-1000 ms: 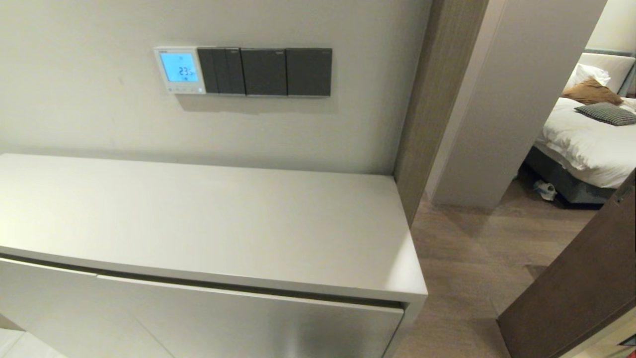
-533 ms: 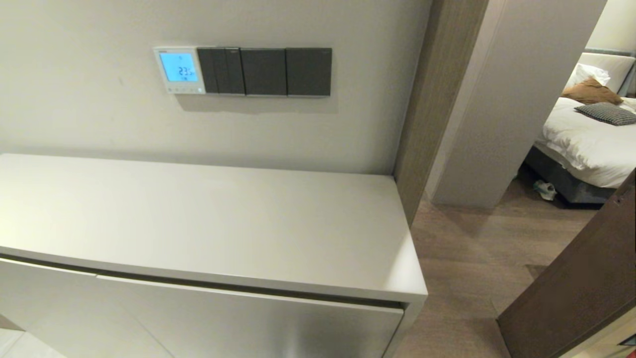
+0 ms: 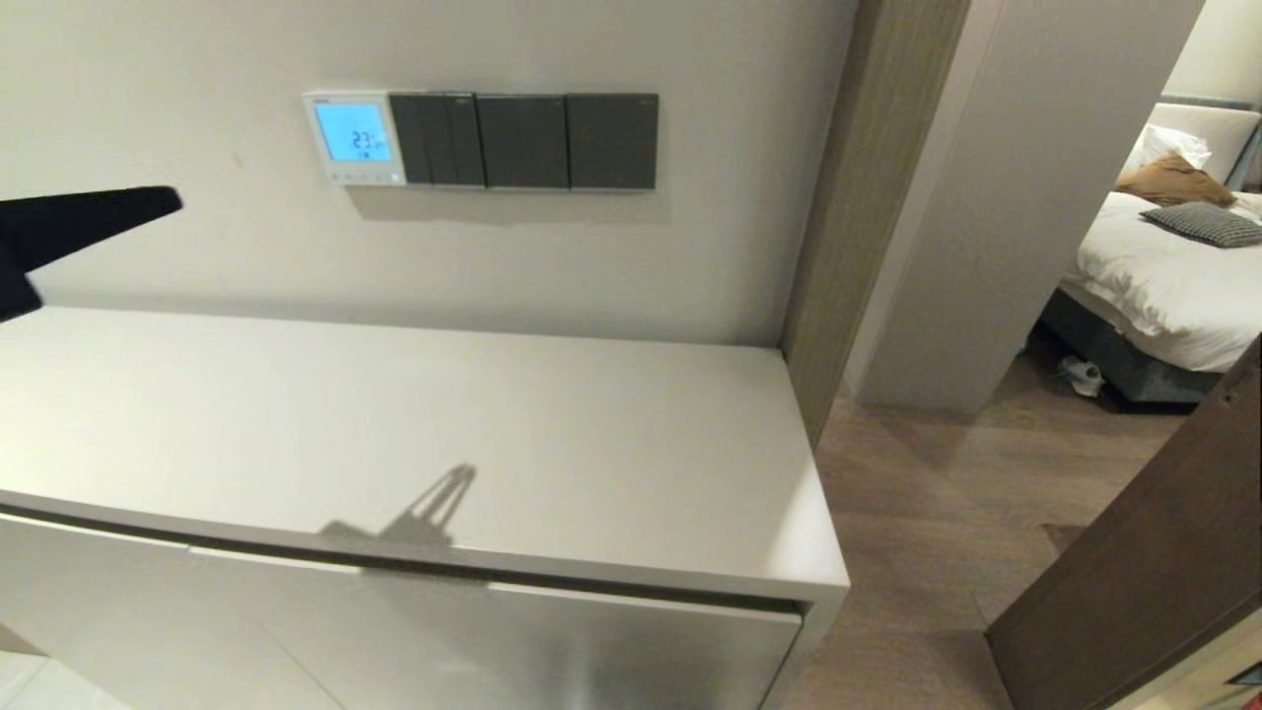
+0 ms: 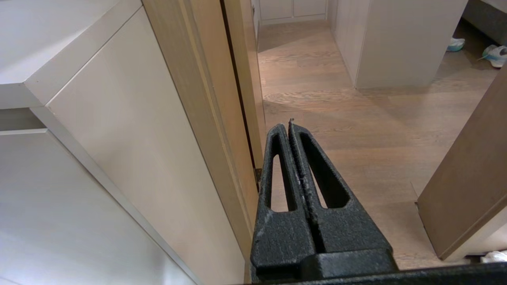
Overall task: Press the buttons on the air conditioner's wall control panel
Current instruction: Turn off the central air conditioner
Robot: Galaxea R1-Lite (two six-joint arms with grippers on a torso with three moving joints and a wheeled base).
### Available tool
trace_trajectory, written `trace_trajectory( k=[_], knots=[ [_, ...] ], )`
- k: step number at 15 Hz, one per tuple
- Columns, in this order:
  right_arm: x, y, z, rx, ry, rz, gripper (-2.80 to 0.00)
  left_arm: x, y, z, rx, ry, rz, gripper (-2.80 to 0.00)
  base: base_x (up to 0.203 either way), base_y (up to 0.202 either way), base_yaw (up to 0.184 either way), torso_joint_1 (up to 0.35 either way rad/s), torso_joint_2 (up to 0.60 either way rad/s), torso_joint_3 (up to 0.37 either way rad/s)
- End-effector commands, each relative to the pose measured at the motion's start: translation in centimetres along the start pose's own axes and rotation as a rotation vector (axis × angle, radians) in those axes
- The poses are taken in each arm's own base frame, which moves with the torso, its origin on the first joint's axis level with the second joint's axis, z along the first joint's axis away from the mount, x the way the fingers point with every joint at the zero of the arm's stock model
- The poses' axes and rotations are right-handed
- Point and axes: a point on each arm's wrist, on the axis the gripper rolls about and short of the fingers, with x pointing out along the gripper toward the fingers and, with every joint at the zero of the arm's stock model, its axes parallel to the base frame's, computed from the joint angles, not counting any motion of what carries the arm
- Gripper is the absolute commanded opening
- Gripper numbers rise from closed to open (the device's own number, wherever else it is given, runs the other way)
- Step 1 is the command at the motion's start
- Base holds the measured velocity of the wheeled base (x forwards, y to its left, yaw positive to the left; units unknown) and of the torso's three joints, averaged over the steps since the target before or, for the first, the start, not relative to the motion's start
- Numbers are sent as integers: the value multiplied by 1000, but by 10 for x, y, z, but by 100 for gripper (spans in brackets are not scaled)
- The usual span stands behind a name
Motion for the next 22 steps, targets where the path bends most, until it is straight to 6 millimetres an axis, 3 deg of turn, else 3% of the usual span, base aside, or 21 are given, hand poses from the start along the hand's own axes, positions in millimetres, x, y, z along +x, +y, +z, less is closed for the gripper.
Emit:
trace_trajectory(
  k=[1, 5, 10, 22],
  knots=[
    [0, 0, 0, 0, 3, -1, -280, 56, 11, -6, -30, 76, -33, -280, 0, 0, 0, 0, 0, 0],
    [0, 0, 0, 0, 3, 1, -280, 105, 22, 4, -28, 33, -30, -280, 0, 0, 0, 0, 0, 0],
    [0, 0, 0, 0, 3, 1, -280, 143, 35, 3, -9, -45, 39, -280, 0, 0, 0, 0, 0, 0],
    [0, 0, 0, 0, 3, 1, -280, 191, 55, -25, -22, 16, 118, -280, 0, 0, 0, 0, 0, 0]
  ],
)
